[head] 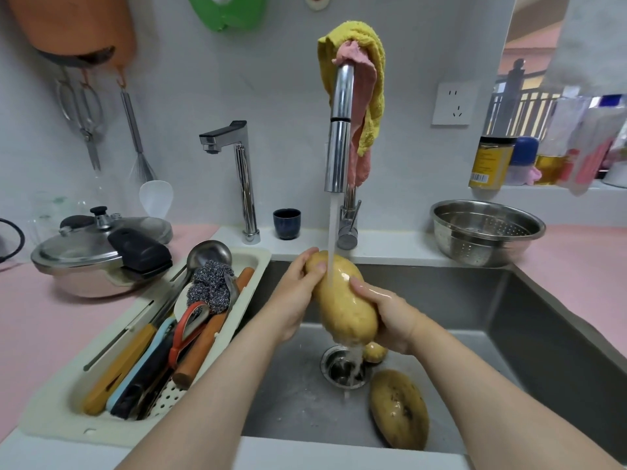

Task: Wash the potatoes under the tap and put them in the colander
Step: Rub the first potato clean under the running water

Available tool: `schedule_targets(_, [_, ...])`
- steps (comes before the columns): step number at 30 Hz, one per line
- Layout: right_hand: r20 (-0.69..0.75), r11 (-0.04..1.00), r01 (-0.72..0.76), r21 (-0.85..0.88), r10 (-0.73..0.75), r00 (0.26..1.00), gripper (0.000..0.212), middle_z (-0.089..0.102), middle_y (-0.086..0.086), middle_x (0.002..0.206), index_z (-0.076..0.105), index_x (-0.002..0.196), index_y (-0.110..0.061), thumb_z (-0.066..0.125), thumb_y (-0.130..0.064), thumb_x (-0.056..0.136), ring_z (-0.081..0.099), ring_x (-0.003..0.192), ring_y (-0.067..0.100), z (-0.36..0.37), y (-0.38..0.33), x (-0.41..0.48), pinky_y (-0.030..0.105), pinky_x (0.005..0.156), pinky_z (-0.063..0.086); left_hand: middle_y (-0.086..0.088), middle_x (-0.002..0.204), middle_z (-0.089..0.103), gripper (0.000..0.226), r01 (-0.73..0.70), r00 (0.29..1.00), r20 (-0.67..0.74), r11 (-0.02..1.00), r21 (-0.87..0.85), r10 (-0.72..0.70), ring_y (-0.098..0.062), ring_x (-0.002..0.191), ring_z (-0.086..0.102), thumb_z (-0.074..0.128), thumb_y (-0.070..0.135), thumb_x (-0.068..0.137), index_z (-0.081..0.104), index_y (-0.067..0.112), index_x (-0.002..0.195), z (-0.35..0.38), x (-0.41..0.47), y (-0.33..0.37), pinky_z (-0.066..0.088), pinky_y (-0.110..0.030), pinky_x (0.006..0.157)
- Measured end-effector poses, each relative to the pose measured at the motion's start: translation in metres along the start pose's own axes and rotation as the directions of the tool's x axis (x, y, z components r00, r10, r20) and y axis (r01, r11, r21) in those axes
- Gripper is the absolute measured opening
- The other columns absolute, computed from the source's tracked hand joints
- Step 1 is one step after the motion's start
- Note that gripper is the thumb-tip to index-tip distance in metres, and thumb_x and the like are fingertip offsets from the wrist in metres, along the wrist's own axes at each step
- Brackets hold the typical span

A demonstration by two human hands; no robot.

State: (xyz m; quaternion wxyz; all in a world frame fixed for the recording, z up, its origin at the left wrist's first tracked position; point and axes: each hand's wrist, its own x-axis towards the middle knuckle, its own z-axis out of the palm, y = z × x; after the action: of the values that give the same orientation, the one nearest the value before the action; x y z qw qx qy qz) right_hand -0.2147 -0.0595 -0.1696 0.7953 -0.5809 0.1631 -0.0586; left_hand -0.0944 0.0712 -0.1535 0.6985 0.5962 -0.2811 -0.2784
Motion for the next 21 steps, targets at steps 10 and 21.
schedule_targets(10, [-0.187,0.998,-0.005,-0.065,-0.007,0.982,0.061,0.076,0.016,0.118,0.06,0.137,-0.009,0.056,-0.056,0.099,0.074,0.108,0.032,0.02,0.005,0.013,0.054,0.102,0.054,0.002,0.112,0.067,0.009,-0.09,0.914,-0.398,0.996,0.001,0.083,-0.02,0.105,0.064,0.07,0.034,0.093,0.068,0.033,0.102,0.008,0.003,0.001,0.058,-0.042,0.085])
schedule_targets(21, [-0.121,0.941,0.161,-0.298,-0.204,0.971,0.036,0.072,0.006,0.126,0.062,0.131,-0.026,0.06,-0.044,0.101,0.069,0.116,0.029,0.024,0.003,0.002,0.058,0.101,0.055,0.005,0.119,0.063,0.018,-0.185,0.967,-0.079,0.885,0.428,0.24,-0.012,0.109,0.06,0.053,0.033,0.104,0.07,0.036,0.101,0.003,-0.004,0.014,0.05,-0.033,0.098])
